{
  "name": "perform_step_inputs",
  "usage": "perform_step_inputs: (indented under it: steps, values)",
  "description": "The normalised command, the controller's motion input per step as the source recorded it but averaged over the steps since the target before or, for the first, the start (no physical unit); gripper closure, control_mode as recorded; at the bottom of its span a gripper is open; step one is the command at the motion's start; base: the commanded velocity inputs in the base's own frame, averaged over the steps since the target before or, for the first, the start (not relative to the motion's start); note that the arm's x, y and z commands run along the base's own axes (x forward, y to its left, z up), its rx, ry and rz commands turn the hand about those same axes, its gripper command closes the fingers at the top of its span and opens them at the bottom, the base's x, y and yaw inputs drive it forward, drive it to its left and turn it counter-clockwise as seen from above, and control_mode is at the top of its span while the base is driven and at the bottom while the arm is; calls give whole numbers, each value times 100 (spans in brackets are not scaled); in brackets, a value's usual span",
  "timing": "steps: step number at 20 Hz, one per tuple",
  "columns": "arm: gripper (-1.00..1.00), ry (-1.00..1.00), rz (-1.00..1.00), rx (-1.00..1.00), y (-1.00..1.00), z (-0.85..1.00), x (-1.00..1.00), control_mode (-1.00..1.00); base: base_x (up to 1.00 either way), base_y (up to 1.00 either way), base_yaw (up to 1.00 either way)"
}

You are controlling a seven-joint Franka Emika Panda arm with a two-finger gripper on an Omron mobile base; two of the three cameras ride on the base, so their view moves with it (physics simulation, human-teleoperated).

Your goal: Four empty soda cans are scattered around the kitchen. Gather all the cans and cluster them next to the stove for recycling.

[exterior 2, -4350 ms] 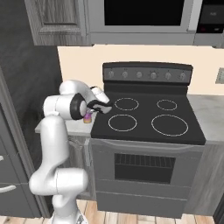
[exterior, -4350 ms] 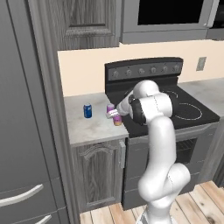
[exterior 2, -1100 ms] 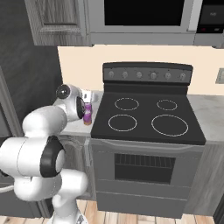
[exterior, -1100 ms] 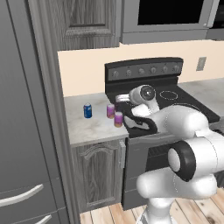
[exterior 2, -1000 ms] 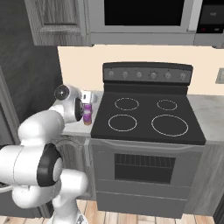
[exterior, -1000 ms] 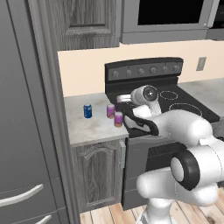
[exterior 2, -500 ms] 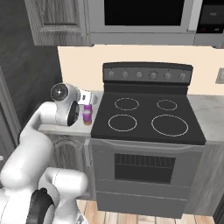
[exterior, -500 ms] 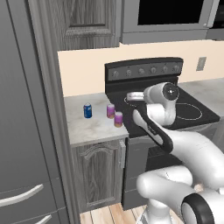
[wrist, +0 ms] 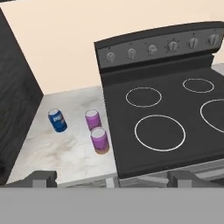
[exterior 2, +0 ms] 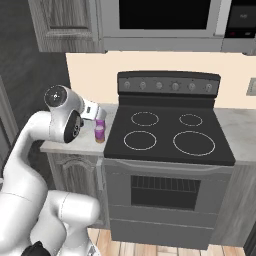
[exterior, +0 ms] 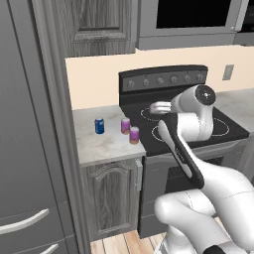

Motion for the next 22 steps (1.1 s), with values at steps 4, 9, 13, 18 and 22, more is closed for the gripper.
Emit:
perform_step_inputs:
  steps: [4,9,13,18,22]
  values:
    - [-100,15,-5,0,0,28,-50,-100,0,0,0]
    - [-100,10,-3,0,0,7,-52,-100,0,0,0]
    - [-100,2,0,0,0,0,-47,-100,0,0,0]
    - [-100,0,0,0,0,0,-38,-100,0,0,0]
    - [-100,-1,0,0,0,0,-20,-100,0,0,0]
